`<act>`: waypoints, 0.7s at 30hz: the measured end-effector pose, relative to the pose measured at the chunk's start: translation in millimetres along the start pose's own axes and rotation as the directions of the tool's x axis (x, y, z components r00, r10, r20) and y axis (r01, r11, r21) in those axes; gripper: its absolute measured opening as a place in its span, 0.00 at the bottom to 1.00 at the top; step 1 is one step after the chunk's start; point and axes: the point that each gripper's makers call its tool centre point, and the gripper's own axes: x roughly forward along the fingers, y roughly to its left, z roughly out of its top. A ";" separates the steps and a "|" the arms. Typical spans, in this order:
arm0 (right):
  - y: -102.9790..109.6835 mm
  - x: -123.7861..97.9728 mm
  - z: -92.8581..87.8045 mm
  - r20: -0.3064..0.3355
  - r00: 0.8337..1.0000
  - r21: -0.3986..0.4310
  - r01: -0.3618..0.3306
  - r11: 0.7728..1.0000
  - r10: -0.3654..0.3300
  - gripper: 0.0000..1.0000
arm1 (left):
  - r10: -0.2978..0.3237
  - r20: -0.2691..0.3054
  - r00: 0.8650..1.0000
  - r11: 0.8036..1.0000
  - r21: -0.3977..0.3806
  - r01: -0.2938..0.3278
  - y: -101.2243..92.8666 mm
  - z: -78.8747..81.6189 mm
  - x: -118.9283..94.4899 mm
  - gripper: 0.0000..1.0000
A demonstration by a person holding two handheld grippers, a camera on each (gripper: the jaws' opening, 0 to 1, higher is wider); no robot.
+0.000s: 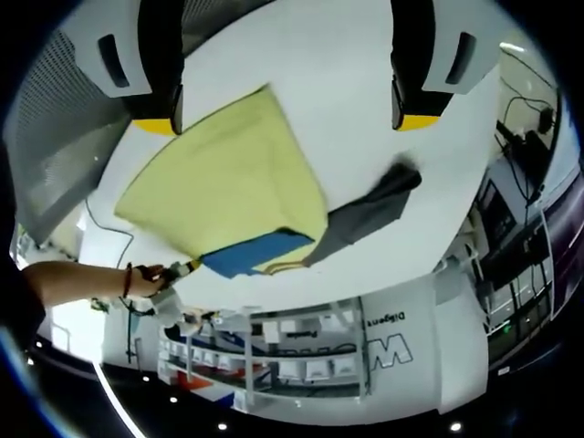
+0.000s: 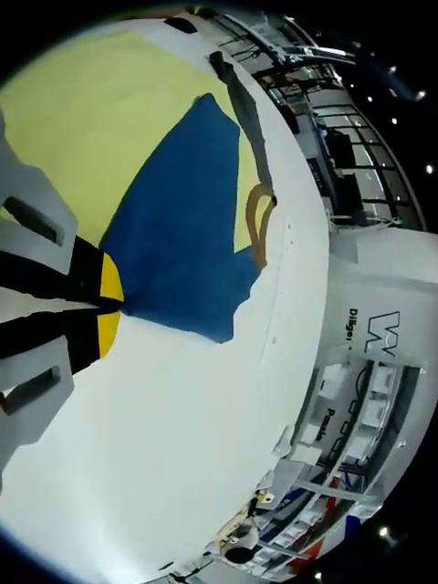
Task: Fold the garment on the visible template until the final outline fits inside the template.
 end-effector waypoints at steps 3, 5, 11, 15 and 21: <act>-3.9 2.5 3.2 -0.003 1.000 0.006 -0.002 1.000 0.002 0.00 | 0.001 -0.003 1.000 1.000 -0.002 -0.001 0.6 -0.7 0.1 0.90; -9.4 4.6 4.5 -0.011 1.000 -0.008 0.011 1.000 -0.011 0.00 | 0.002 0.000 1.000 1.000 -0.004 -0.002 0.7 -0.2 0.2 0.90; -23.7 8.5 6.1 -0.025 0.999 -0.005 0.029 1.000 -0.029 0.00 | 0.006 -0.001 1.000 1.000 -0.008 -0.006 1.4 -0.5 0.4 0.90; -31.5 9.5 7.2 -0.033 0.999 -0.004 0.037 0.999 -0.037 0.00 | 0.008 -0.003 1.000 1.000 -0.010 -0.008 1.7 -1.0 0.6 0.90; -32.5 9.3 6.6 -0.033 0.999 0.002 0.026 1.000 -0.026 0.00 | 0.009 -0.003 1.000 1.000 -0.014 -0.009 1.7 -0.9 1.0 0.90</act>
